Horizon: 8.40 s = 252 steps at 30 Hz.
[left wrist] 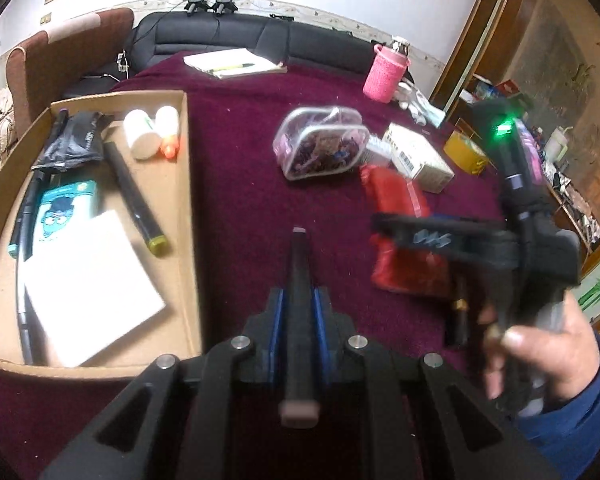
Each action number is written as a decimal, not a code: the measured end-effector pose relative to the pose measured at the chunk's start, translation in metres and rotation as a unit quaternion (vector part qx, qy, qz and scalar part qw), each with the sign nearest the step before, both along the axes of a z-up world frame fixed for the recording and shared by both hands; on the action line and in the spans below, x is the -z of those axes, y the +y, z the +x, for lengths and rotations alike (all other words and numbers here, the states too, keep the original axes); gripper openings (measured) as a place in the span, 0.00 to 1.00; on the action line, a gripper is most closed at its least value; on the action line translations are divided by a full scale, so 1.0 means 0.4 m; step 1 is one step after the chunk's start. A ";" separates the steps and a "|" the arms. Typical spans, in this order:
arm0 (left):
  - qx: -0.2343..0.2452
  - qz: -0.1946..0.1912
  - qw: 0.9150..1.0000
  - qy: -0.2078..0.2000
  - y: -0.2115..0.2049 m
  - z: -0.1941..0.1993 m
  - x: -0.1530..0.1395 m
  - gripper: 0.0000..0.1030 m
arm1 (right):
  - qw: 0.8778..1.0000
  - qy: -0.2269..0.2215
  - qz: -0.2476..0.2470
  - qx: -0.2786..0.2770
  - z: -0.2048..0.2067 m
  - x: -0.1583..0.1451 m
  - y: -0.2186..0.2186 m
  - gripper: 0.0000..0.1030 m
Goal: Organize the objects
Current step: 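Carry the black marker and red foil bag with both grippers over the tray, then open the left gripper releasing the marker while the right releases the red bag into the tray, then grasp the clear cartoon pouch with the left gripper while the right grasps the small black-gold bottle, then carry the clear pouch and small bottle with both grippers over the tray, then open the left gripper releasing the pouch while the right releases the bottle into the tray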
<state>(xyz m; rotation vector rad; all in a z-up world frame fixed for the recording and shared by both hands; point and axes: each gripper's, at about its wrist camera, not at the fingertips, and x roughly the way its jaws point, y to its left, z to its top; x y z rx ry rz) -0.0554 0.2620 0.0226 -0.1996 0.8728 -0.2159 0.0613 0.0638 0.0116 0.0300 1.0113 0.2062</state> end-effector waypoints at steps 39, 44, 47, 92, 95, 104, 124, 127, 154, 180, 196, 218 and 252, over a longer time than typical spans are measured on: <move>-0.092 -0.054 0.992 -0.071 0.197 -0.058 -0.115 0.14 | 0.963 -0.055 0.203 -0.170 -0.137 -0.127 0.193 0.52; -0.136 -0.058 0.986 -0.075 0.300 -0.073 -0.112 0.14 | 0.960 -0.052 0.195 -0.197 -0.141 -0.151 0.290 0.52; -0.156 -0.060 0.983 -0.074 0.355 -0.081 -0.102 0.14 | 0.958 -0.050 0.188 -0.212 -0.139 -0.159 0.357 0.52; -0.189 -0.039 0.980 -0.054 0.416 -0.075 -0.073 0.28 | 0.964 -0.051 0.166 -0.203 -0.143 -0.128 0.390 0.76; -0.177 -0.031 0.982 -0.055 0.384 -0.073 -0.082 0.30 | 0.965 -0.039 0.179 -0.185 -0.137 -0.132 0.326 0.76; -0.095 0.015 0.993 -0.074 0.221 -0.047 -0.129 0.54 | 0.995 -0.060 0.059 -0.055 -0.130 -0.135 0.037 0.83; 0.179 0.217 0.959 -0.043 -0.155 0.302 -0.138 0.73 | 0.963 -0.058 0.251 0.073 -0.111 -0.048 -0.333 0.87; 0.181 0.243 0.952 -0.032 -0.173 0.349 -0.106 0.75 | 0.960 -0.043 0.268 0.070 -0.104 -0.036 -0.339 0.87; 0.027 0.092 0.995 0.014 -0.084 0.092 0.008 0.27 | 0.982 0.045 0.171 0.069 -0.225 0.014 -0.208 0.53; 0.030 0.015 0.999 -0.023 -0.053 0.042 -0.051 0.28 | 0.991 -0.064 0.099 -0.063 -0.289 -0.073 -0.061 0.19; -0.069 -0.022 0.994 -0.080 0.231 -0.048 -0.168 0.29 | 0.976 -0.077 0.135 -0.152 -0.242 -0.219 0.177 0.19; -0.143 -0.011 0.989 -0.022 0.525 0.049 -0.109 0.29 | 0.971 -0.021 0.131 -0.200 0.041 -0.206 0.577 0.19; -0.146 -0.007 0.989 0.008 0.566 0.143 -0.068 0.49 | 0.976 0.025 0.142 -0.162 0.250 -0.083 0.681 0.24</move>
